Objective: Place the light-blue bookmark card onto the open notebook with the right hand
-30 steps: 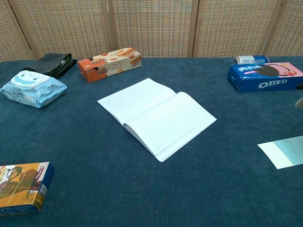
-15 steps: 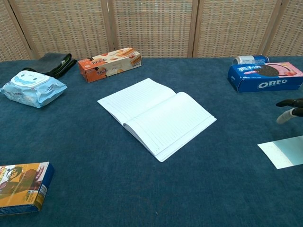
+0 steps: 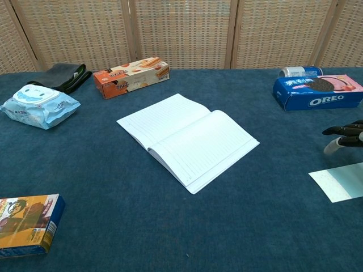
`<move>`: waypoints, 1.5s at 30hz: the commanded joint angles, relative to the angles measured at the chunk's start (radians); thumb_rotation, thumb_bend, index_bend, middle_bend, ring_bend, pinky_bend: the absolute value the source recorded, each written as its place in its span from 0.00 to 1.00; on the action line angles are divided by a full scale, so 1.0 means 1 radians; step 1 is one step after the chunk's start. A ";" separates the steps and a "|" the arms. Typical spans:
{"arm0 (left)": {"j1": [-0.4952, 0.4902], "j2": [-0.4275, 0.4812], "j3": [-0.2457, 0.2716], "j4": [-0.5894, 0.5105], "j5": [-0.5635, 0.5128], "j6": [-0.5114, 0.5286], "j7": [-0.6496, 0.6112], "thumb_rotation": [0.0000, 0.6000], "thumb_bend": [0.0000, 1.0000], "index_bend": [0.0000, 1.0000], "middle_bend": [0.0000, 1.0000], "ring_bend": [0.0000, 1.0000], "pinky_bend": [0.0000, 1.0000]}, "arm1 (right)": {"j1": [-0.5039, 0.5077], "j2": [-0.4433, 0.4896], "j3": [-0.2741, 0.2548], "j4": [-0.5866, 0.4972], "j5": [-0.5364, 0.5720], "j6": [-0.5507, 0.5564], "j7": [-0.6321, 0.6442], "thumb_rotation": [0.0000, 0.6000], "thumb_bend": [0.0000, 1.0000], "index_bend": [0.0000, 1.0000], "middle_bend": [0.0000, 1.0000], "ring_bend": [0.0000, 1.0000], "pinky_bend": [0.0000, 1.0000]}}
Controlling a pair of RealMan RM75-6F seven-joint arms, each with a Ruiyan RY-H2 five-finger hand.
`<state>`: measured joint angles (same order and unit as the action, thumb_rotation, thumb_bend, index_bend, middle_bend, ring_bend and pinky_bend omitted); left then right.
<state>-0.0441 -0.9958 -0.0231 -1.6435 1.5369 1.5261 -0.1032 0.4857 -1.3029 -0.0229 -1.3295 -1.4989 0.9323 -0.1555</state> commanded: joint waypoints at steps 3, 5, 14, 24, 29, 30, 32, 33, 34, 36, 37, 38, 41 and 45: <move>0.000 0.000 -0.001 0.000 -0.003 0.000 -0.001 1.00 0.00 0.00 0.00 0.00 0.00 | 0.001 -0.006 0.001 0.001 0.022 -0.008 -0.035 1.00 0.03 0.19 0.00 0.00 0.00; -0.001 0.000 -0.001 0.000 -0.003 -0.001 0.000 1.00 0.00 0.00 0.00 0.00 0.00 | 0.002 -0.005 0.001 -0.002 0.024 -0.009 -0.033 1.00 0.03 0.19 0.00 0.00 0.00; -0.002 0.000 -0.001 -0.002 -0.003 -0.003 0.003 1.00 0.00 0.00 0.00 0.00 0.00 | 0.009 -0.020 -0.004 0.004 0.030 -0.018 -0.055 1.00 0.04 0.21 0.00 0.00 0.00; -0.002 0.004 -0.001 0.002 -0.005 -0.004 -0.013 1.00 0.00 0.00 0.00 0.00 0.00 | 0.015 -0.028 -0.002 -0.007 0.049 -0.025 -0.091 1.00 0.05 0.27 0.00 0.00 0.00; -0.003 0.005 -0.001 0.002 -0.005 -0.004 -0.014 1.00 0.00 0.00 0.00 0.00 0.00 | 0.016 -0.039 -0.007 0.003 0.038 -0.016 -0.086 1.00 0.05 0.34 0.00 0.00 0.00; -0.003 0.005 -0.001 0.002 -0.005 -0.005 -0.014 1.00 0.00 0.00 0.00 0.00 0.00 | 0.016 -0.040 -0.007 0.005 0.037 -0.015 -0.086 1.00 0.05 0.34 0.00 0.00 0.00; -0.003 0.005 0.000 0.002 -0.004 -0.004 -0.015 1.00 0.00 0.00 0.00 0.00 0.00 | 0.016 -0.042 -0.008 0.007 0.037 -0.014 -0.088 1.00 0.05 0.34 0.00 0.00 0.00; -0.002 0.005 0.000 0.002 -0.004 -0.004 -0.015 1.00 0.00 0.00 0.00 0.00 0.00 | 0.017 -0.042 -0.008 0.007 0.038 -0.014 -0.088 1.00 0.05 0.34 0.00 0.00 0.00; -0.002 0.005 0.000 0.002 -0.004 -0.004 -0.015 1.00 0.00 0.00 0.00 0.00 0.00 | 0.017 -0.043 -0.008 0.007 0.038 -0.014 -0.088 1.00 0.05 0.35 0.00 0.00 0.00; -0.002 0.005 0.000 0.002 -0.004 -0.004 -0.016 1.00 0.00 0.00 0.00 0.00 0.00 | 0.017 -0.043 -0.008 0.007 0.038 -0.014 -0.089 1.00 0.05 0.37 0.00 0.00 0.00; -0.002 0.005 0.000 0.001 -0.004 -0.004 -0.015 1.00 0.00 0.00 0.00 0.00 0.00 | 0.017 -0.043 -0.009 0.007 0.037 -0.013 -0.089 1.00 0.05 0.39 0.00 0.00 0.00; -0.002 0.005 -0.001 0.001 -0.005 -0.004 -0.015 1.00 0.00 0.00 0.00 0.00 0.00 | 0.017 -0.044 -0.009 0.008 0.037 -0.012 -0.089 1.00 0.05 0.41 0.00 0.00 0.00; -0.003 0.005 0.000 0.001 -0.005 -0.005 -0.014 1.00 0.00 0.00 0.00 0.00 0.00 | 0.016 -0.047 -0.010 0.012 0.030 -0.005 -0.084 1.00 0.07 0.48 0.00 0.00 0.00; -0.003 0.005 0.000 0.001 -0.005 -0.005 -0.014 1.00 0.00 0.00 0.00 0.00 0.00 | 0.015 -0.053 -0.015 0.021 0.018 0.004 -0.076 1.00 0.11 0.50 0.00 0.00 0.00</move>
<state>-0.0467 -0.9905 -0.0231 -1.6426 1.5319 1.5211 -0.1176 0.5012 -1.3556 -0.0375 -1.3090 -1.4798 0.9355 -0.2317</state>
